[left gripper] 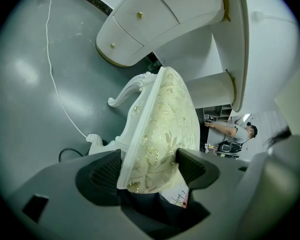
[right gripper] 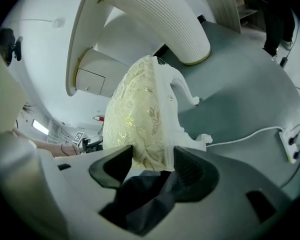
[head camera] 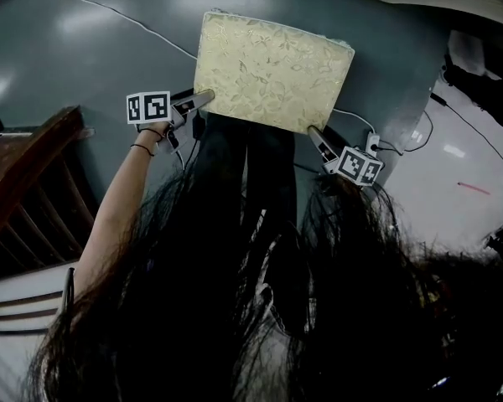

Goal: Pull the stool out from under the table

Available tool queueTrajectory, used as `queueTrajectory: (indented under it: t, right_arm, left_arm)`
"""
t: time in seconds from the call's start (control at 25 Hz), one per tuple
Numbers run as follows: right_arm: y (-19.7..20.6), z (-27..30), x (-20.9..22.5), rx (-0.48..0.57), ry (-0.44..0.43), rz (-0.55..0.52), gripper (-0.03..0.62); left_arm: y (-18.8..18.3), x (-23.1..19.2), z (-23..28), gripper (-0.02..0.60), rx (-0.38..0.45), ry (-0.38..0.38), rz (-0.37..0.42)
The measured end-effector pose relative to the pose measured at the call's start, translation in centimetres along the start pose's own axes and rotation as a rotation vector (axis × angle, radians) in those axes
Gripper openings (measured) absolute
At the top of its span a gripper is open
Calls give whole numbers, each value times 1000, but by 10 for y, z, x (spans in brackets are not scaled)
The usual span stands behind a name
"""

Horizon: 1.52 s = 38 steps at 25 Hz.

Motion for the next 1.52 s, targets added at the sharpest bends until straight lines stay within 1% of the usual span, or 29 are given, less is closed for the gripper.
queueTrajectory:
  t: [0.12, 0.2, 0.28, 0.36, 0.44, 0.56, 0.64, 0.8, 0.96, 1.08, 1.2, 1.36, 1.52]
  right_arm:
    - [-1, -3, 8, 12, 46, -13, 267]
    - [0, 0, 7, 18, 40, -6, 267]
    - [2, 3, 3, 5, 27, 3, 267]
    - [5, 4, 5, -12, 32, 7, 267]
    - [6, 2, 10, -18, 44, 5, 267]
    - [1, -3, 10, -23, 75, -31, 267]
    - [-6, -5, 3, -19, 75, -47, 267]
    - [-23, -7, -16, 6, 51, -61, 267]
    - [-41, -8, -35, 36, 22, -70, 267]
    - [-55, -9, -50, 59, -1, -79, 267]
    - [-72, -9, -74, 83, -39, -98, 267]
    - [-103, -14, -118, 123, -81, -152, 266]
    - [-128, -22, -158, 163, -121, -185, 266]
  left_arm:
    - [-1, 1, -1, 347, -12, -6, 9]
    - [-1, 0, 1, 350, -16, -8, 17]
    - [1, -2, 4, 351, -27, -11, 22]
    - [2, -4, 5, 356, -31, -14, 27]
    - [2, -3, 5, 360, -19, -17, 27]
    - [3, -1, 1, 365, 12, -38, 32]
    - [2, 1, -2, 364, 31, -58, 52]
    - [-1, 7, -12, 362, 53, -102, 126]
    - [-9, 21, -23, 362, 70, -103, 181]
    - [-23, 44, -25, 360, 105, -91, 251]
    - [-34, 84, -23, 360, 123, -31, 299]
    - [-50, 135, -21, 360, 153, 27, 359]
    - [-67, 192, -17, 359, 162, 105, 414]
Point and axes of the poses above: the fingertips, and each gripper's own axes: z forward along the fingers, x to its right, y out of its underside, the point moved 5 cm from there along -z, backward along the fingers, and after that the axes turned 15 degrees about x, right-handed, at the moved point
